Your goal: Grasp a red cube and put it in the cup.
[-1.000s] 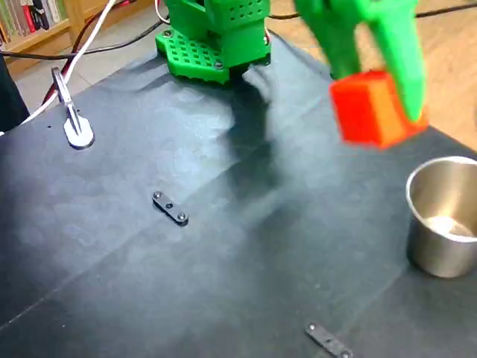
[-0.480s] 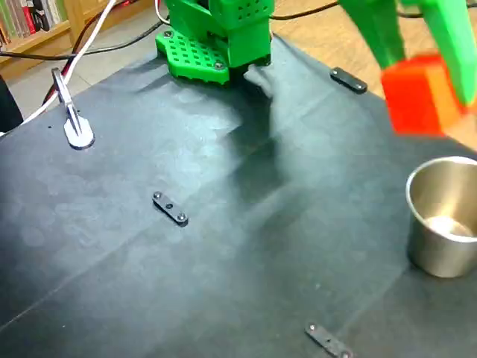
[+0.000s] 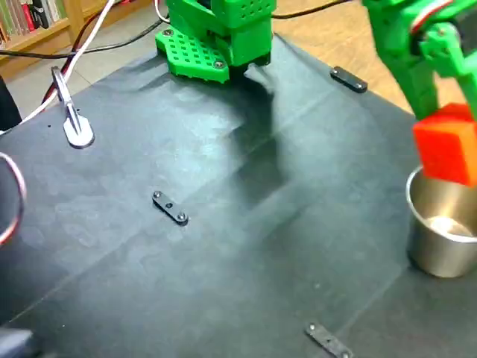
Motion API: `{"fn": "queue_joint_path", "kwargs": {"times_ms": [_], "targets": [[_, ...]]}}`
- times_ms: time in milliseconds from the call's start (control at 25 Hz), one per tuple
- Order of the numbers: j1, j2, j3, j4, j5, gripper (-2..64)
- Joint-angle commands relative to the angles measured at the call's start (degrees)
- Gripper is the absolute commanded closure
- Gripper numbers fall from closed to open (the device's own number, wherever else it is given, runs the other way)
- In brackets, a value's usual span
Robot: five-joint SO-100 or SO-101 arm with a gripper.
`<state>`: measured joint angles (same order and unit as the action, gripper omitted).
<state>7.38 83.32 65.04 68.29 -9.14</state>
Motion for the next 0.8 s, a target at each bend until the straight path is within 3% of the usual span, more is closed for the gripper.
{"fn": "queue_joint_path", "kwargs": {"times_ms": [0,760], "targets": [[-1.6,-0.5,-1.3,-0.7,0.4,62.5],[-2.1,-6.9,-0.4,0.3,0.4,62.5]]}}
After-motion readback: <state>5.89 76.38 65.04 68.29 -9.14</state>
